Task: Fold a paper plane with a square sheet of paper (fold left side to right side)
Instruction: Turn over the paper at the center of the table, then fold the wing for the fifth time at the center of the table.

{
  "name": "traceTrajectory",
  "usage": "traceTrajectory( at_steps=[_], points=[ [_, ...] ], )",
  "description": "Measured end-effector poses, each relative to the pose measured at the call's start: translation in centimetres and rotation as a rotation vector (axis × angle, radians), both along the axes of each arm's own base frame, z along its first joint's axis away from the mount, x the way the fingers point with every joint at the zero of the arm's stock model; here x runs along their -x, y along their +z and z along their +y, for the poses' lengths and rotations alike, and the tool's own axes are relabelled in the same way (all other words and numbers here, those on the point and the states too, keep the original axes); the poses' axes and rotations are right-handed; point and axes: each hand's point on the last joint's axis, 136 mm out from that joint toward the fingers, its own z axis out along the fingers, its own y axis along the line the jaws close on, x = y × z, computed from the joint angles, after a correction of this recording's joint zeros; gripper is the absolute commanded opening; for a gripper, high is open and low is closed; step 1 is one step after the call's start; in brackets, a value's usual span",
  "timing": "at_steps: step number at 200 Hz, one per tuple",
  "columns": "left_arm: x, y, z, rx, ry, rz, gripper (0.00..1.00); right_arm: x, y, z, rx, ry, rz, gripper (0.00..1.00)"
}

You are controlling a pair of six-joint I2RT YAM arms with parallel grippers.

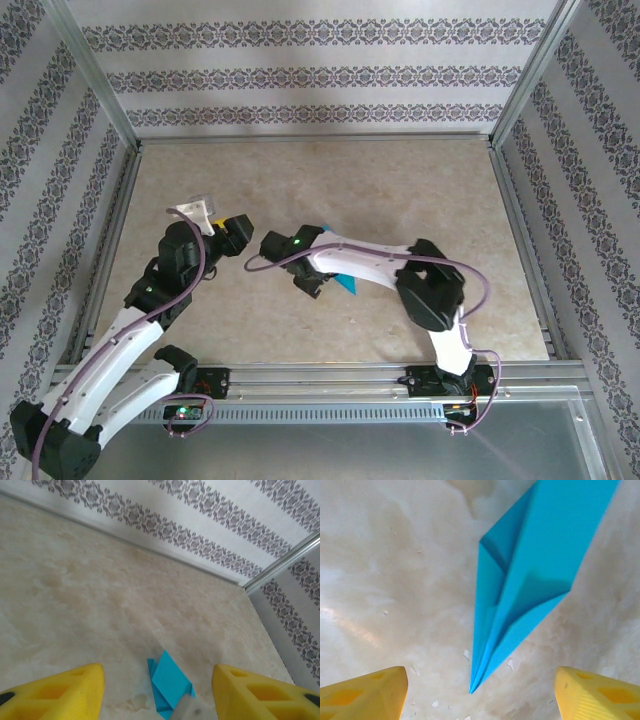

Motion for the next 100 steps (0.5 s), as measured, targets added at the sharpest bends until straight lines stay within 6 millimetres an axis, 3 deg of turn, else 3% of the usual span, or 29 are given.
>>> traceTrajectory(
  at_steps=[45, 76, 100],
  points=[
    [-0.8, -3.0, -1.6, 0.016, -0.05, 0.111, 0.68, -2.1, 6.0, -4.0, -0.274, -0.181, -0.109, 0.86],
    [-1.6, -4.5, -3.3, 0.059, -0.1, 0.17, 0.68, -2.9, 7.6, -7.7, -0.486, -0.338, -0.169, 0.95],
    [-2.4, -7.5, -5.2, 0.095, -0.153, 0.27, 0.69, -3.4, 8.4, -10.4, -0.707, -0.481, -0.219, 0.98]
  ],
)
